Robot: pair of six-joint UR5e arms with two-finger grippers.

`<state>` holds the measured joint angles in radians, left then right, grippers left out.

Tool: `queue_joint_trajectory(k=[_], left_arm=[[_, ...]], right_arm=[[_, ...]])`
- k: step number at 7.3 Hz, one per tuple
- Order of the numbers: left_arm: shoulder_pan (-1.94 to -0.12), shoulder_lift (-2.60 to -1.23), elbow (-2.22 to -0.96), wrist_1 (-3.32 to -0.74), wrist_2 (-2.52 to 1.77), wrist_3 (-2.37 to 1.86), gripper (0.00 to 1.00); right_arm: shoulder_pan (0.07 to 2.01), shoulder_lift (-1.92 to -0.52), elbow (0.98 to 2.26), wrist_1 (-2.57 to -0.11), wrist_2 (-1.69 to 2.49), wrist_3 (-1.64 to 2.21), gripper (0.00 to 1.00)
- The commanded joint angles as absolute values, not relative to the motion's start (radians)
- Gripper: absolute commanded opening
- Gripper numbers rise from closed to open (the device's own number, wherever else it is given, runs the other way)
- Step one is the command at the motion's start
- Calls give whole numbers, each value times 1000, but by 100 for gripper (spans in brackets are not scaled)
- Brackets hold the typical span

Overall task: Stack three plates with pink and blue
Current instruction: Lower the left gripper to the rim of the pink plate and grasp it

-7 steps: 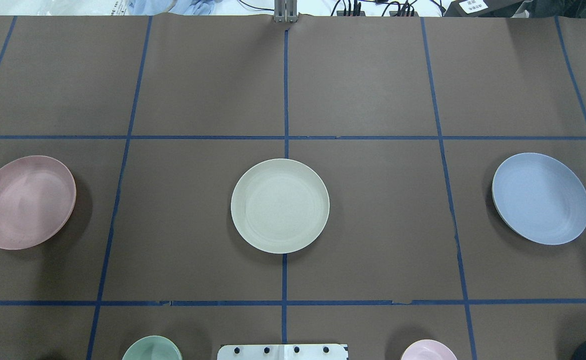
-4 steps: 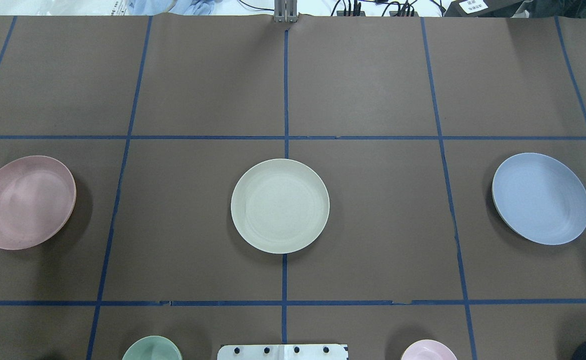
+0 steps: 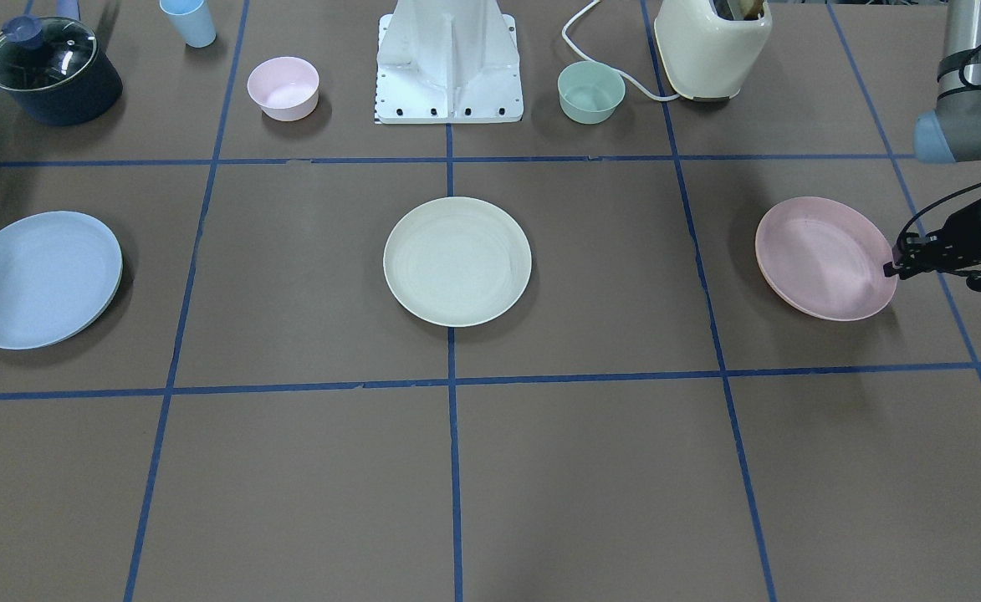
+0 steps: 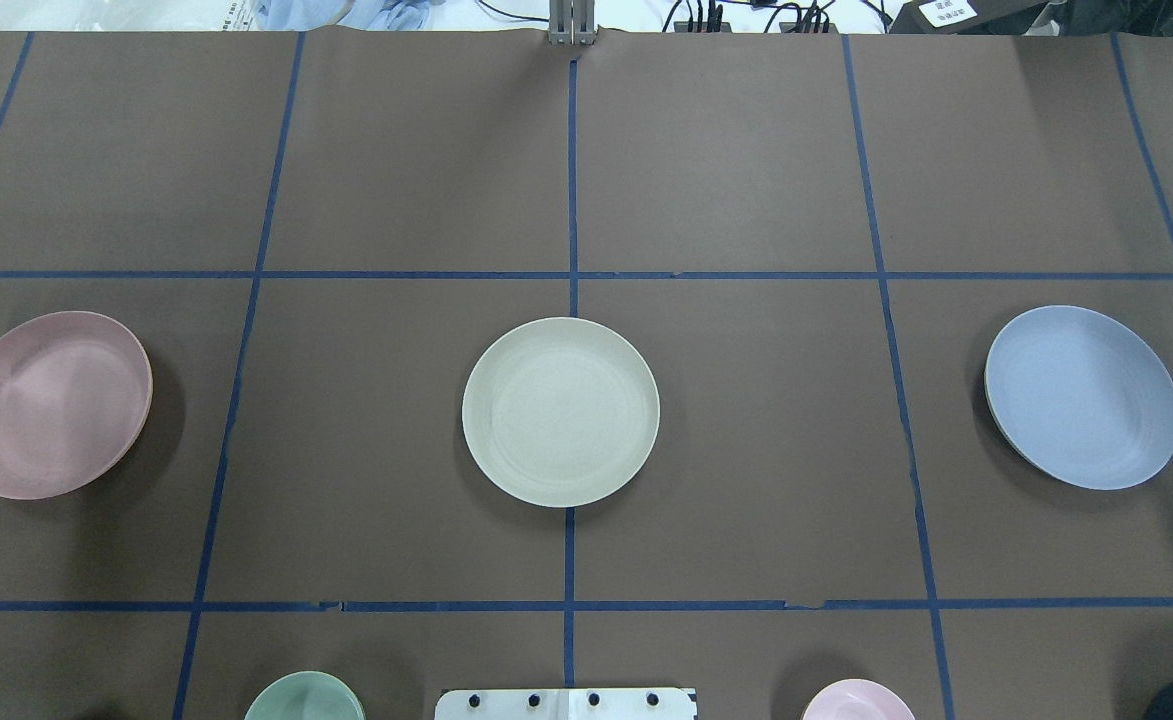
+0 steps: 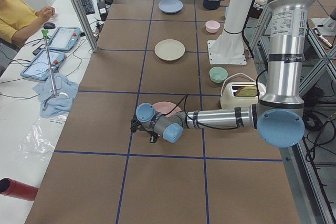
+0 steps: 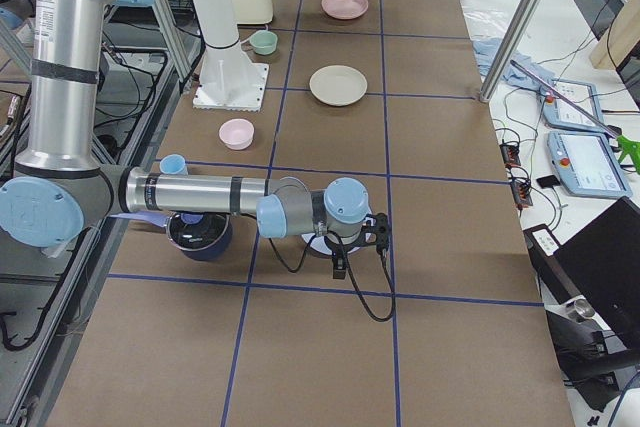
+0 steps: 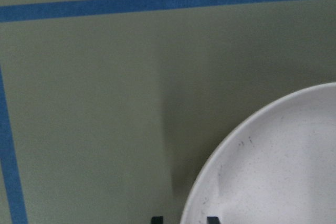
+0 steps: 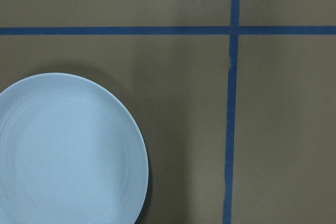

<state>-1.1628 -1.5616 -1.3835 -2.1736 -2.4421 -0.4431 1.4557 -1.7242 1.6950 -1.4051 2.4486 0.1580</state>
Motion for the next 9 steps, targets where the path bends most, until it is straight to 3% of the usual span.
queue_joint_trajectory(k=[1,3,5,9], left_arm=[[-1154,-1563,-1382,-2174,-2442,-440,39],[-1141,-1578,-1362,-2183,-2441,-436,43],[-1138,-1578,-1345,-2229,-2444,-439,0],[-1146,-1639,-1474,-2165,-2626,-573,0]], right_arm=[[1456,-1724,1694,-1405,2450,158,100],[1456,-1724,1694,-1405,2450,158,100],[1456,-1724,1692,-1405,2450,158,100],[1456,-1724,1692,-1405,2450,158,100]])
